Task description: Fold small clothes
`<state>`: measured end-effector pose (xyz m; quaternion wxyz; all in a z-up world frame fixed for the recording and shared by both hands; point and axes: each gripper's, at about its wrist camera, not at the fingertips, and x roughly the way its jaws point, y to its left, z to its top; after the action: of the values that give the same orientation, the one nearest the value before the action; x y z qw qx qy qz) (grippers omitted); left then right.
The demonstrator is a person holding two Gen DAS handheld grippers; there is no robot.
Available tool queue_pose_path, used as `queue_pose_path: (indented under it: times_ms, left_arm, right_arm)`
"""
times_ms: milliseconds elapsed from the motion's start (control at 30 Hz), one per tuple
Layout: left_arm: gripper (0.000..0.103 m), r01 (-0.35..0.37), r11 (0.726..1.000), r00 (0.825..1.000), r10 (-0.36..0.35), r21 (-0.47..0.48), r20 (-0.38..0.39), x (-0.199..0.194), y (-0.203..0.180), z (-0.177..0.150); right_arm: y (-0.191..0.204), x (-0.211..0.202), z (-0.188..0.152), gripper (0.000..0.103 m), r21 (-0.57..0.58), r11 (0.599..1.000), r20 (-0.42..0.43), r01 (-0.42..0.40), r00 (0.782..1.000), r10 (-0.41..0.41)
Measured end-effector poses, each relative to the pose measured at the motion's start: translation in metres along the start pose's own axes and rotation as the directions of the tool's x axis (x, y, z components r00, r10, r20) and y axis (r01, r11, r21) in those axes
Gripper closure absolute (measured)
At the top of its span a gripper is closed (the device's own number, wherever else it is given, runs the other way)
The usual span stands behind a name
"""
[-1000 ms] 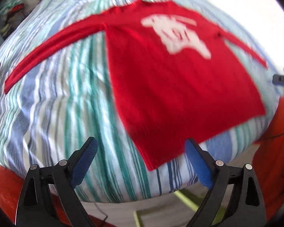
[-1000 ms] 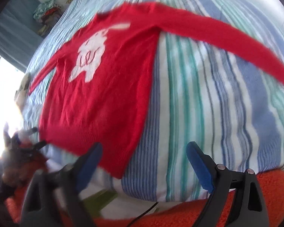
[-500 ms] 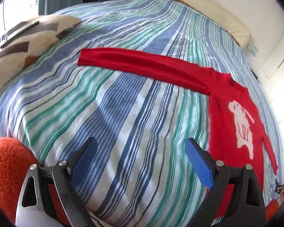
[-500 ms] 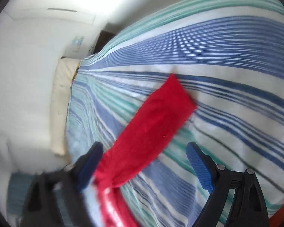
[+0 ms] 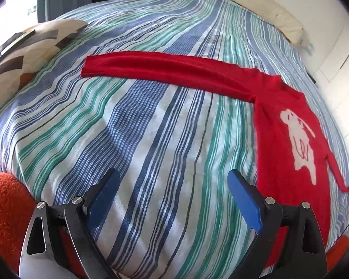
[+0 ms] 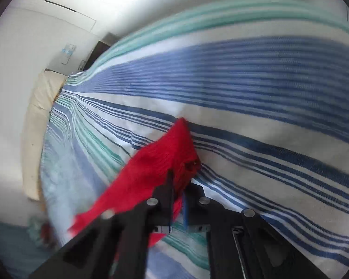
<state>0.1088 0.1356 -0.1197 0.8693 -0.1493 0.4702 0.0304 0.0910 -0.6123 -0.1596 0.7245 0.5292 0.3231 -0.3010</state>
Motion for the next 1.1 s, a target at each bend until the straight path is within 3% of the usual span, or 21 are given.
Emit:
queue_pose_path:
  times_ms: [67,167,300,367,500,533,567,600,633,667,733,800,833,867,967,1033,1067,1100]
  left_arm:
    - [0.009,0.008,1.000,1.000,-0.008,-0.013,-0.007,0.002,0.002,0.001]
    - [0.009,0.021,1.000,1.000,-0.022,-0.014,-0.014,0.006,0.001,0.003]
    - [0.009,0.022,1.000,1.000,-0.022,0.007,-0.014,0.007,-0.004,0.004]
    - [0.009,0.015,1.000,1.000,-0.015,0.018,-0.005,0.004,-0.005,0.002]
    - [0.009,0.012,1.000,1.000,-0.012,0.013,-0.008,0.004,-0.002,0.002]
    - [0.009,0.011,1.000,1.000,-0.011,0.007,-0.015,0.005,-0.001,0.001]
    - [0.009,0.011,1.000,1.000,-0.011,0.004,-0.021,0.006,0.000,0.001]
    - [0.009,0.008,1.000,1.000,-0.008,0.002,-0.025,0.007,0.001,0.001]
    - [0.009,0.005,1.000,1.000,-0.005,0.002,-0.027,0.008,0.001,0.001]
    - [0.009,0.004,1.000,1.000,-0.004,0.002,-0.027,0.008,0.001,0.001]
    - [0.009,0.004,1.000,1.000,-0.004,0.001,-0.027,0.008,0.002,0.000]
    - [0.009,0.005,1.000,1.000,-0.004,0.003,-0.029,0.009,0.001,0.001]
    - [0.009,0.005,1.000,0.999,-0.005,0.004,-0.032,0.010,0.001,0.001]
    - [0.009,0.004,1.000,0.999,-0.004,0.006,-0.035,0.011,0.000,0.001]
    - [0.009,-0.006,1.000,0.999,0.007,0.024,-0.042,0.015,-0.005,0.000]
    - [0.009,-0.022,0.999,0.999,0.024,0.043,-0.046,0.017,-0.008,-0.001]
    - [0.009,-0.029,0.998,0.998,0.031,0.051,-0.048,0.018,-0.010,-0.002]
    - [0.009,-0.034,0.998,0.998,0.037,0.057,-0.050,0.018,-0.011,-0.003]
  right_arm:
    - [0.044,-0.023,0.000,0.097,-0.125,0.990,0.036,-0.065,0.997,0.070]
    - [0.137,-0.056,-0.020,0.097,-0.339,0.919,0.011,-0.202,0.976,0.218]
    - [0.272,-0.091,-0.087,0.097,-0.583,0.706,-0.158,-0.402,0.908,0.388]
    - [0.328,-0.094,-0.132,0.097,-0.654,0.590,-0.262,-0.473,0.873,0.411]
    - [0.395,-0.067,-0.229,0.097,-0.712,0.436,-0.420,-0.551,0.831,0.364]
    - [0.407,-0.054,-0.252,0.095,-0.721,0.403,-0.459,-0.564,0.824,0.332]
    - [0.418,-0.035,-0.277,0.083,-0.722,0.375,-0.512,-0.581,0.814,0.275]
    - [0.425,-0.014,-0.298,0.068,-0.707,0.368,-0.571,-0.603,0.795,0.204]
    - [0.419,0.000,-0.319,0.032,-0.689,0.377,-0.614,-0.619,0.775,0.151]
    - [0.418,0.013,-0.329,0.024,-0.668,0.389,-0.641,-0.635,0.756,0.133]
    - [0.397,0.023,-0.326,0.024,-0.638,0.407,-0.659,-0.653,0.737,0.150]
    - [0.392,0.028,-0.301,0.024,-0.582,0.452,-0.674,-0.676,0.712,0.197]
    - [0.384,0.025,-0.283,0.024,-0.560,0.479,-0.670,-0.676,0.710,0.218]
    - [0.377,0.028,-0.265,0.024,-0.552,0.510,-0.651,-0.660,0.723,0.231]
    - [0.356,0.030,-0.227,0.025,-0.603,0.575,-0.571,-0.553,0.802,0.172]
    - [0.343,0.044,-0.214,0.026,-0.720,0.557,-0.480,-0.413,0.877,0.029]
    - [0.335,0.054,-0.213,0.026,-0.792,0.519,-0.410,-0.322,0.910,-0.061]
    - [0.325,0.067,-0.213,0.026,-0.846,0.476,-0.344,-0.242,0.928,-0.140]
